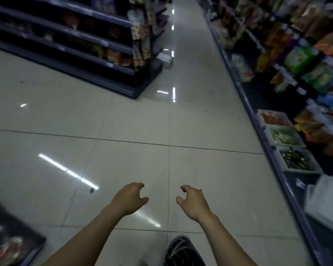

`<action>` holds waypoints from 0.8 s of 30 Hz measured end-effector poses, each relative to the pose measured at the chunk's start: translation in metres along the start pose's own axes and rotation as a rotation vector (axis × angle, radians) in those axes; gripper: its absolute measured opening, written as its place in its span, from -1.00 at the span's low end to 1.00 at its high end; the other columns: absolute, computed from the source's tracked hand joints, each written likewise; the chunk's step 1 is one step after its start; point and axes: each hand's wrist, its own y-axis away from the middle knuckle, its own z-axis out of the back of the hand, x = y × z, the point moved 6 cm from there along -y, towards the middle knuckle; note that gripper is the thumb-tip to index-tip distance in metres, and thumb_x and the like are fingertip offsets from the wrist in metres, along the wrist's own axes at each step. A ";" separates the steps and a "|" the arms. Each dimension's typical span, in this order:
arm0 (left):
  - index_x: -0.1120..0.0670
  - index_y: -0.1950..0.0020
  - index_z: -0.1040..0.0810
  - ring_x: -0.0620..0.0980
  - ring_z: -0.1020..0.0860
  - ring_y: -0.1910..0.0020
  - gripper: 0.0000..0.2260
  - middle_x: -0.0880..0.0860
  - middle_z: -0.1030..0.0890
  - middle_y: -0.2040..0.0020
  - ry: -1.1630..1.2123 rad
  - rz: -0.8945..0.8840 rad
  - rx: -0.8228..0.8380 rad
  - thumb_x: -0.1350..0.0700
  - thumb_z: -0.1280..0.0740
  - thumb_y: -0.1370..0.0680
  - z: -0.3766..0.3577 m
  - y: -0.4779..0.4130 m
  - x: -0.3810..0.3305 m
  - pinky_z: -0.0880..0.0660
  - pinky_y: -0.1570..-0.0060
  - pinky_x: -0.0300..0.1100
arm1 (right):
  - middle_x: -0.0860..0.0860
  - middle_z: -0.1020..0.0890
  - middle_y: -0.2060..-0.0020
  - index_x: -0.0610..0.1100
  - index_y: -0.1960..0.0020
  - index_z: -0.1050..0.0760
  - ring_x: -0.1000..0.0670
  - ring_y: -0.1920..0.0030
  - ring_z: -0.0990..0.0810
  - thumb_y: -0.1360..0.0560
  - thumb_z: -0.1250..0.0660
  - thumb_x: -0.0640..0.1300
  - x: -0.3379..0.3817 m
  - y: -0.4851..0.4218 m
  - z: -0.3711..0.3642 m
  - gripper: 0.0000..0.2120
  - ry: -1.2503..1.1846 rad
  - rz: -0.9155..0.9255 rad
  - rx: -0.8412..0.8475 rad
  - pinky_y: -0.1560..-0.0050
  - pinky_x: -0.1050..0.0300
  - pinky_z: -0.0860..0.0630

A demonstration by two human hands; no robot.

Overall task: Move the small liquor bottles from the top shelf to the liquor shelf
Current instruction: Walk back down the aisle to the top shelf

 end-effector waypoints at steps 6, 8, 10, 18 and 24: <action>0.08 -0.52 -0.38 0.04 -0.47 -0.37 -0.36 0.06 -0.49 -0.43 0.066 0.147 -0.104 -0.20 -0.37 -0.53 0.078 -0.088 0.050 -0.43 -0.30 -0.09 | -0.08 -0.53 -0.43 -0.11 -0.53 -0.40 -0.09 -0.39 -0.51 -0.57 -0.35 0.04 0.111 -0.144 0.017 -0.43 0.089 0.165 0.081 -0.33 0.15 -0.40; 0.08 -0.52 -0.37 0.04 -0.47 -0.37 -0.36 0.06 -0.49 -0.44 0.077 0.216 -0.144 -0.21 -0.36 -0.53 0.108 -0.122 0.068 -0.43 -0.29 -0.10 | -0.08 -0.52 -0.43 -0.11 -0.54 -0.38 -0.09 -0.38 -0.51 -0.58 -0.35 0.05 0.146 -0.197 0.024 -0.43 0.121 0.220 0.107 -0.31 0.15 -0.41; 0.06 -0.52 -0.38 0.04 -0.48 -0.35 -0.37 0.05 -0.50 -0.43 0.078 0.286 -0.176 -0.21 -0.35 -0.54 0.143 -0.155 0.084 -0.45 -0.26 -0.10 | -0.09 -0.52 -0.44 -0.11 -0.54 -0.37 -0.09 -0.37 -0.51 -0.58 -0.34 0.06 0.183 -0.250 0.031 -0.42 0.155 0.261 0.150 -0.31 0.16 -0.41; 0.05 -0.53 -0.36 0.04 -0.48 -0.35 -0.36 0.04 -0.49 -0.43 0.167 0.453 -0.308 -0.21 -0.36 -0.53 0.283 -0.248 0.145 -0.45 -0.25 -0.08 | -0.09 -0.54 -0.42 -0.11 -0.52 -0.39 -0.11 -0.39 -0.50 -0.56 -0.34 0.09 0.344 -0.402 0.056 -0.41 0.285 0.436 0.255 -0.34 0.09 -0.44; 0.03 -0.51 -0.37 0.05 -0.49 -0.35 -0.35 0.05 -0.51 -0.43 0.136 0.539 -0.367 -0.25 -0.34 -0.50 0.372 -0.321 0.223 -0.48 -0.23 -0.05 | -0.11 -0.53 -0.43 -0.12 -0.54 -0.38 -0.12 -0.40 -0.50 -0.56 -0.34 0.08 0.480 -0.511 0.043 -0.40 0.355 0.552 0.290 -0.34 0.09 -0.42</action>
